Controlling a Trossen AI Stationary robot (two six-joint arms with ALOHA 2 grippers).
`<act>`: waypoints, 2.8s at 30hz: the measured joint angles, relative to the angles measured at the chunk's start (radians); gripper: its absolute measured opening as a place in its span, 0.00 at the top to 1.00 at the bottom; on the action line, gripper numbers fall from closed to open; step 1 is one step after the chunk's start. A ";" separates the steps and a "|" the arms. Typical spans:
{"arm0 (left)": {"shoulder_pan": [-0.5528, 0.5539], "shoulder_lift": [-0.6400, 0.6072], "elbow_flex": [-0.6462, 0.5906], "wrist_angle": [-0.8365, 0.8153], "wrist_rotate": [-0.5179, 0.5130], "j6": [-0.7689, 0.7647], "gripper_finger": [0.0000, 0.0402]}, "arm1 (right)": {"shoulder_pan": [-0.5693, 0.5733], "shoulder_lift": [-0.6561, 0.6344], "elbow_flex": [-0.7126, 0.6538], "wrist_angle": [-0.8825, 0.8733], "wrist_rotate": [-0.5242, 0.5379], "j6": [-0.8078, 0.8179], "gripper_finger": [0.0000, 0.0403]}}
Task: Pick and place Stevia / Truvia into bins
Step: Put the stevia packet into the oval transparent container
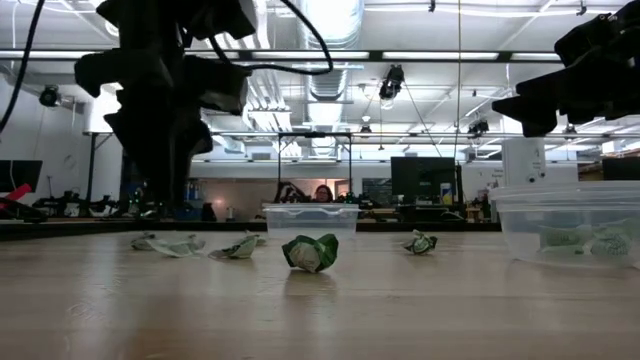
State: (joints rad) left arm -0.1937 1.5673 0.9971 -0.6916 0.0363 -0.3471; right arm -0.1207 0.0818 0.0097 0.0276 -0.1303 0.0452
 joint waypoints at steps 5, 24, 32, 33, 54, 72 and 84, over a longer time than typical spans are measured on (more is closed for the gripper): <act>-0.010 0.024 0.031 0.002 0.002 0.096 0.61 | 0.000 0.000 0.000 0.000 -0.001 0.000 0.39; -0.019 0.159 0.047 0.003 -0.044 0.174 0.61 | 0.000 -0.001 0.000 0.000 0.000 0.000 0.39; -0.019 0.218 0.055 0.004 -0.051 0.176 0.61 | 0.000 0.001 0.000 0.000 0.000 0.000 0.37; -0.019 0.220 0.055 0.004 -0.051 0.175 0.61 | 0.000 0.001 0.000 0.000 0.000 0.000 0.37; -0.019 0.212 0.052 0.028 -0.094 0.196 0.99 | 0.000 0.000 0.000 0.000 0.000 0.000 0.37; -0.016 0.134 0.043 0.192 -0.100 0.295 0.99 | 0.000 0.000 0.000 0.000 0.000 0.000 0.37; 0.064 0.107 0.033 0.404 -0.384 0.359 0.98 | 0.000 0.000 0.000 0.000 0.000 0.000 0.39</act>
State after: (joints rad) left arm -0.1299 1.6744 1.0301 -0.2872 -0.3476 0.0117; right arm -0.1205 0.0814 0.0097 0.0274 -0.1303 0.0449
